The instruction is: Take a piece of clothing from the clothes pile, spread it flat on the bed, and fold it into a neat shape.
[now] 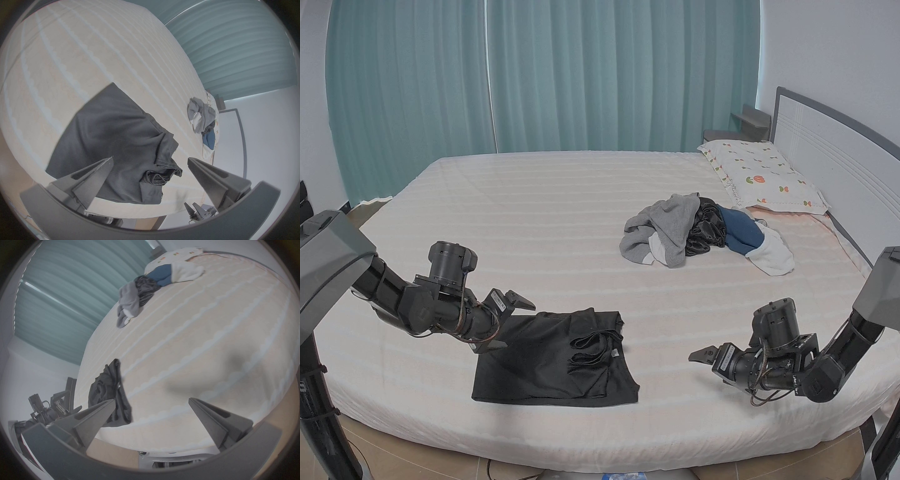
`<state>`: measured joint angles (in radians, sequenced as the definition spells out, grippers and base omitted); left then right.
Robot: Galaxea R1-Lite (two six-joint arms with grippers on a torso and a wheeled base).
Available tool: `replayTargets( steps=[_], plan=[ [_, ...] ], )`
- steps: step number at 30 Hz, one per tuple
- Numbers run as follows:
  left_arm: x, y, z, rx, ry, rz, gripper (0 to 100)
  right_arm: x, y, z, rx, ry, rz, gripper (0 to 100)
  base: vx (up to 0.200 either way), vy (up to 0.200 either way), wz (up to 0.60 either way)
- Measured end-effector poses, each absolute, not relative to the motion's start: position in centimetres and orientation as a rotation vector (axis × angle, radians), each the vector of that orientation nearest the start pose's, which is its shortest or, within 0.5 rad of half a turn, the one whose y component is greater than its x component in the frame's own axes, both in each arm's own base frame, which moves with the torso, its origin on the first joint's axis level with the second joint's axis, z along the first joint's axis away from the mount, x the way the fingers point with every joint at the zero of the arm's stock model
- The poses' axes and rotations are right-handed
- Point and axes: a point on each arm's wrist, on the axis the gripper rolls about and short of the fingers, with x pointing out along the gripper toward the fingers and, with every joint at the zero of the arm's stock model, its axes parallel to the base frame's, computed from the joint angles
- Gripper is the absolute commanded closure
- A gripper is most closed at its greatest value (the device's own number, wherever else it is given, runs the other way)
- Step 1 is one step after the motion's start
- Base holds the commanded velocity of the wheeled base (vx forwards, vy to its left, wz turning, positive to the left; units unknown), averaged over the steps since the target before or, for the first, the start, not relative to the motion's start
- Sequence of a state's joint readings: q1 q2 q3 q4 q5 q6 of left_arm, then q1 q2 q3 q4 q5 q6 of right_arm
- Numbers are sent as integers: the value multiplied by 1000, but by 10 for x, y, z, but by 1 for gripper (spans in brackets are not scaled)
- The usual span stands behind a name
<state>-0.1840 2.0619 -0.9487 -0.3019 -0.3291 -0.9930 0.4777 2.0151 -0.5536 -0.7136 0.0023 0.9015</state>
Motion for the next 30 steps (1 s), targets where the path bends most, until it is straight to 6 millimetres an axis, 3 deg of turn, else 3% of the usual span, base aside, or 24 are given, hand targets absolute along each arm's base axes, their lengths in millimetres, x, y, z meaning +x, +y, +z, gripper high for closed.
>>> replayTargets(
  steps=[7,17,30],
  plan=[
    [346,-53,59,-1024,1006,-28,0,277,171,36,531,868,132,0,0,200,0],
    [344,-46,46,-1040,1020,-34,0,293,206,34,414,874,111,0,0,200,0],
    [343,-46,42,-1040,1030,-27,0,308,219,11,249,856,5,0,0,0,0]
  ],
)
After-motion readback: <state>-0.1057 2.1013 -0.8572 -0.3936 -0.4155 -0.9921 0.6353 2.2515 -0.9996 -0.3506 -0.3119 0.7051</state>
